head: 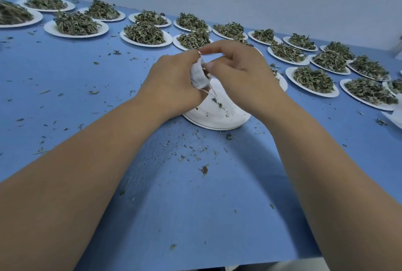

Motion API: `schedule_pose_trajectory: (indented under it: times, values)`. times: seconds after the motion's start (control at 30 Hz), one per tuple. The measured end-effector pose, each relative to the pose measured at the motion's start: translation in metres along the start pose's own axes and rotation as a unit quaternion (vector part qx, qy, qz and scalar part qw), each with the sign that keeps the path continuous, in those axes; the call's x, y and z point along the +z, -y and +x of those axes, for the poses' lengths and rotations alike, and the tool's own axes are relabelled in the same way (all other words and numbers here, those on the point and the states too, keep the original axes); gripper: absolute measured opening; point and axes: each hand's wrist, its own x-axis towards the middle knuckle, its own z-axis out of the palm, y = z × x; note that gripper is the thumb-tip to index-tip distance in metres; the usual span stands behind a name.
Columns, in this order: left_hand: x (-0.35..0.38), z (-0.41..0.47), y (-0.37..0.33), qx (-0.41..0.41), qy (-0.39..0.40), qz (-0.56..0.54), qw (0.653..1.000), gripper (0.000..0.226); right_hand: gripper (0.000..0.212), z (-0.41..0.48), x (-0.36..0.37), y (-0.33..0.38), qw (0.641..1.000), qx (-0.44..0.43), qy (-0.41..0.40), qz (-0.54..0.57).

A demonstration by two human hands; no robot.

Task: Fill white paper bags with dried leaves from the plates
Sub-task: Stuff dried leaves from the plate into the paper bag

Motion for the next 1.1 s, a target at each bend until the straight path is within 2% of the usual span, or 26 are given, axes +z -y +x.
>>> schedule_pose_trajectory:
  times: [0.07, 0.2, 0.27, 0.37, 0.43, 0.47, 0.5, 0.57, 0.63, 0.73, 0.8, 1.0, 1.1]
  values:
    - [-0.001, 0.001, 0.000, 0.006, -0.015, -0.002, 1.000, 0.028, 0.036, -0.001, -0.002, 0.002, 0.999, 0.027, 0.025, 0.035]
    - [-0.003, 0.001, 0.000, 0.014, -0.030, -0.025, 0.999, 0.022, 0.036, 0.001, -0.005, 0.005, 0.996, 0.015, 0.049, 0.067]
    - [-0.006, 0.001, 0.001, 0.017, -0.033, -0.021, 0.999, 0.021, 0.034, 0.002, -0.007, 0.006, 0.996, -0.005, 0.031, 0.080]
    - [-0.016, 0.003, 0.003, 0.044, -0.040, 0.038, 0.997, 0.016, 0.028, 0.002, -0.012, -0.003, 0.993, -0.041, -0.045, 0.104]
    - [-0.024, 0.006, 0.010, 0.036, -0.041, 0.065, 0.996, 0.007, 0.020, 0.003, -0.018, -0.012, 0.996, -0.023, -0.069, 0.051]
    - [-0.026, 0.007, 0.013, 0.030, -0.043, 0.082, 0.995, 0.010, 0.018, 0.003, -0.021, -0.016, 0.999, -0.011, -0.041, -0.012]
    - [-0.027, 0.008, 0.017, 0.029, -0.045, 0.096, 0.994, 0.014, 0.018, 0.004, -0.024, -0.020, 0.996, 0.003, 0.021, -0.090]
    - [-0.025, 0.009, 0.020, 0.017, -0.034, 0.090, 0.995, 0.013, 0.023, 0.004, -0.027, -0.025, 0.960, 0.039, 0.172, -0.216]
    - [-0.022, 0.010, 0.021, -0.034, -0.016, 0.044, 0.998, 0.005, 0.032, 0.006, -0.025, -0.026, 0.931, 0.057, 0.244, -0.265]
    - [-0.019, 0.012, 0.023, -0.126, 0.022, -0.002, 0.992, 0.036, 0.032, 0.009, -0.020, -0.032, 0.935, 0.035, 0.213, -0.283]
    - [-0.021, 0.012, 0.025, -0.142, 0.017, -0.017, 0.990, 0.047, 0.024, 0.009, -0.019, -0.036, 0.947, 0.022, 0.182, -0.266]
    - [-0.021, 0.013, 0.023, -0.145, 0.004, -0.020, 0.989, 0.042, 0.020, 0.009, -0.015, -0.042, 0.954, -0.016, 0.139, -0.266]
    - [-0.019, 0.013, 0.021, -0.141, 0.001, -0.029, 0.990, 0.037, 0.018, 0.013, -0.016, -0.034, 0.983, -0.027, 0.035, -0.181]
